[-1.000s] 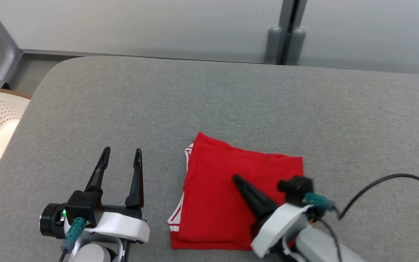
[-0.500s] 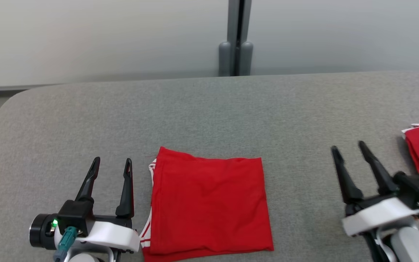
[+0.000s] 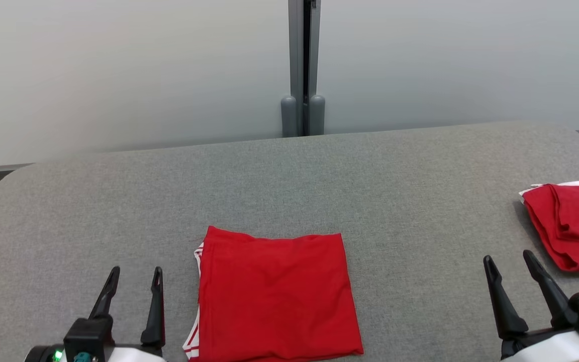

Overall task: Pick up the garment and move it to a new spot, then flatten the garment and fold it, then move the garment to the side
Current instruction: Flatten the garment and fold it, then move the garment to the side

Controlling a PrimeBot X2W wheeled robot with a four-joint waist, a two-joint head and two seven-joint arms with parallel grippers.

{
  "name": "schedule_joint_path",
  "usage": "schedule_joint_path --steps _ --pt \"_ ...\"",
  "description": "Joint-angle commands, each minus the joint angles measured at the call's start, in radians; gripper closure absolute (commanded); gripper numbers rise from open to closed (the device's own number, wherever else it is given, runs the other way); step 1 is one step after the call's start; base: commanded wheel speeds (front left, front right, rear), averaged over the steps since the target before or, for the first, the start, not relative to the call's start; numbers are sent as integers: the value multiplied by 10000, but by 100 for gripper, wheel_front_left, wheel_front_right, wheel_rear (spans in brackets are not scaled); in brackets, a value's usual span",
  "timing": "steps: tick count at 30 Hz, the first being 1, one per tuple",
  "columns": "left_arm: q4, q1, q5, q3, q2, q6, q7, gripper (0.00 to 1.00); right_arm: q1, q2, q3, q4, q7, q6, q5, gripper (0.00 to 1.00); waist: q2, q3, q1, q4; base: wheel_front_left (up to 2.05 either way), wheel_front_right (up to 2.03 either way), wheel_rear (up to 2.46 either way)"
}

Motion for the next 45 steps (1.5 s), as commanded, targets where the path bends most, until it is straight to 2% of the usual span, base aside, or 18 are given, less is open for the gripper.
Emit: schedule_joint_path --steps 1,7,20,39,45 --pt "-57 120 -46 66 83 70 3 0 154 51 -38 -147 91 0 -85 0 -1 -65 0 14 0 0 0" --pt "-212 648 -283 231 214 129 80 0 647 315 -150 -628 372 0 -165 0 -1 -285 0 165 0 0 0" --pt "-326 976 -665 278 540 -280 47 0 1024 488 -213 -863 629 0 -247 0 -1 -533 0 261 0 0 0" --pt "-362 744 -690 124 545 -182 33 0 901 493 -258 -827 604 0 -270 0 -1 -477 0 333 0 0 0" --pt "-418 402 -583 37 459 -162 -7 0 853 483 -262 -510 644 0 -261 0 -1 -292 0 695 0 0 0"
